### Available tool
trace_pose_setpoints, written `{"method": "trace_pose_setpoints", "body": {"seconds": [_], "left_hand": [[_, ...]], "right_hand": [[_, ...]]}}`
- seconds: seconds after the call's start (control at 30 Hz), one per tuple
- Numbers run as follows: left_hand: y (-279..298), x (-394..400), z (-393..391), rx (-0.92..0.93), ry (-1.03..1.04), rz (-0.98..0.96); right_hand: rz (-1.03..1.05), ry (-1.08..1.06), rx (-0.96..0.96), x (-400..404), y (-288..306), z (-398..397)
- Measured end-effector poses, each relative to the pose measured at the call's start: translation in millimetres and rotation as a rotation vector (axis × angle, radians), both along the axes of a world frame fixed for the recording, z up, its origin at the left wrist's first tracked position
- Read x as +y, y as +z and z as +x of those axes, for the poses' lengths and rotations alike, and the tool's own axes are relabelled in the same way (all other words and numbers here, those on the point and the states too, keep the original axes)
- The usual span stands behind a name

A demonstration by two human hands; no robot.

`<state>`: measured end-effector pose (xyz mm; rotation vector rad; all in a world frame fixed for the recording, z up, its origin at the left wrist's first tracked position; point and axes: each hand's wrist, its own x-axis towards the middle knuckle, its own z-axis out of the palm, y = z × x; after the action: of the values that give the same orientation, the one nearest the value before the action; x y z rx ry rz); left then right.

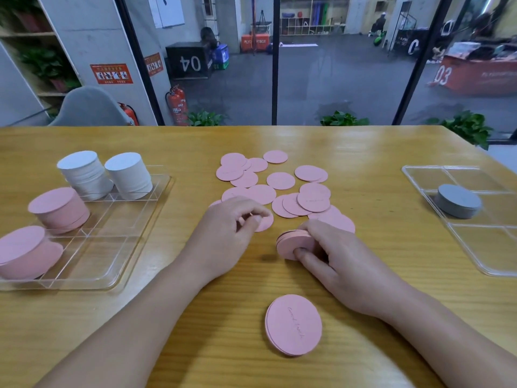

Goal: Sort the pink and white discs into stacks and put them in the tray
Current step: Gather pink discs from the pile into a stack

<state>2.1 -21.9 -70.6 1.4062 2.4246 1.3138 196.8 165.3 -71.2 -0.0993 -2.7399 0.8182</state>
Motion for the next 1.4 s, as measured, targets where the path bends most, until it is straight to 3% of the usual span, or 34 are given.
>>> {"method": "trace_pose_setpoints", "body": {"seconds": [0.2,0.47,0.67,0.87,1.03,1.17,1.4], "left_hand": [[-8.9,-2.5,-8.2,0.204,0.039,-0.219],[-0.8,0.9,2.0,0.116,0.018,-0.205],[1.2,-0.2,5.4,0.124,0.133,-0.401],[8.0,-1.8,9.2,-0.019,0.079,-0.283],[10.6,-1.1,6.4,-0.213,-0.021,-0.019],[13.5,-2.5,7.7,-0.224,-0.179,-0.001],[12.1,-2.3,13.8,-0.248,-0.285,0.008]], "right_hand": [[-0.011,-0.002,-0.004,0.0,1.4,0.7],[-0.027,-0.006,-0.002,0.8,1.0,-0.1],[-0.010,-0.038,-0.017,0.9,-1.8,-0.1],[-0.006,-0.041,-0.026,0.4,-0.7,-0.9],[-0.015,-0.057,-0.026,-1.1,1.0,0.1],[-0.034,-0.089,-0.008,-2.3,1.8,-0.5],[-0.063,-0.098,-0.021,-5.8,4.7,1.7]]}}
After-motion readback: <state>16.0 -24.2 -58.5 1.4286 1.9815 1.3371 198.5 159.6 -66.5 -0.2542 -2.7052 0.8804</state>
